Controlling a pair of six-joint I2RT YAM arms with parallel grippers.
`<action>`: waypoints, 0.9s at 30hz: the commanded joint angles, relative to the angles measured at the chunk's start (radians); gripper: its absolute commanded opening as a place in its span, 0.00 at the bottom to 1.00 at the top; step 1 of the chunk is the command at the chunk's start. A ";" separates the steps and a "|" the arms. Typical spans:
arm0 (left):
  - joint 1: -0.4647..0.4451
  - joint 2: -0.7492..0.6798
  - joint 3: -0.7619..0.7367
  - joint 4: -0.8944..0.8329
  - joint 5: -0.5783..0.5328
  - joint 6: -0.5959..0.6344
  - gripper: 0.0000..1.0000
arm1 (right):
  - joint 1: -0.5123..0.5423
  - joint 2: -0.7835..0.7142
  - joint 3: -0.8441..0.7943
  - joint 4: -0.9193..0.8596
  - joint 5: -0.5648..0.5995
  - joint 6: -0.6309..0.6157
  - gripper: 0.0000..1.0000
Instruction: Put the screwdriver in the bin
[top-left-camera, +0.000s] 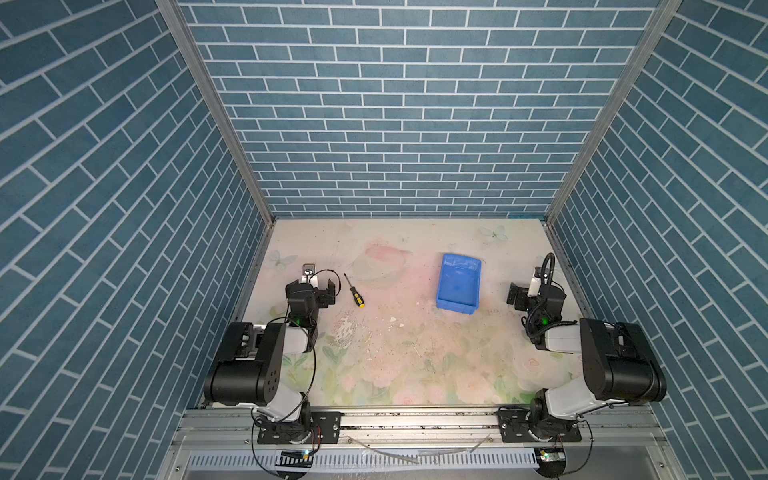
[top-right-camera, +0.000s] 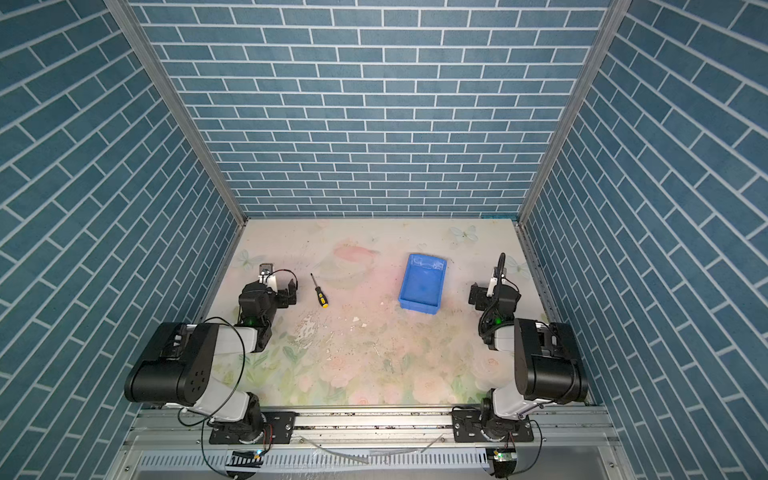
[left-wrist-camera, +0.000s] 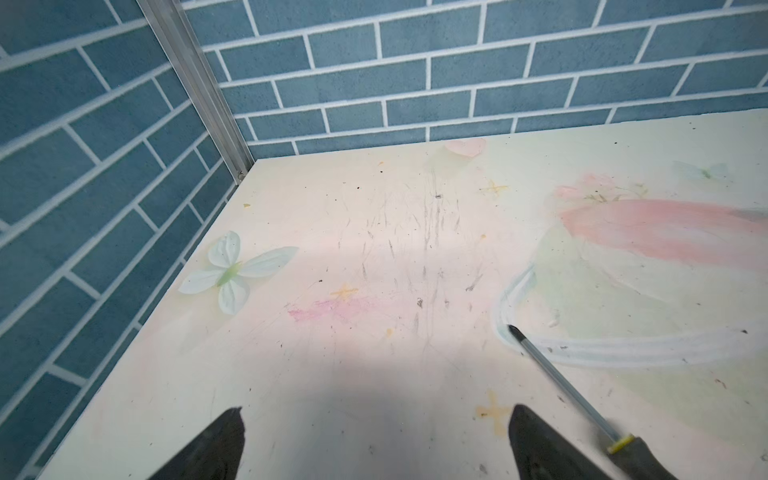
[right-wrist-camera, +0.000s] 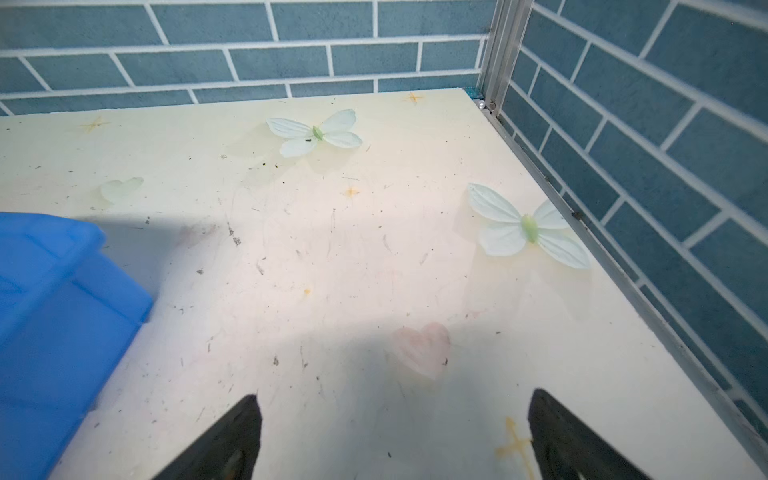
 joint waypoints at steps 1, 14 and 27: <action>0.001 0.003 0.011 -0.004 0.013 0.006 1.00 | 0.003 0.005 0.036 0.002 -0.010 0.009 0.99; 0.001 0.003 0.010 -0.004 0.011 0.006 1.00 | 0.003 0.005 0.034 0.001 -0.011 0.007 0.99; -0.008 -0.038 0.005 -0.021 -0.024 0.004 1.00 | 0.004 -0.010 0.021 0.014 -0.024 0.001 0.99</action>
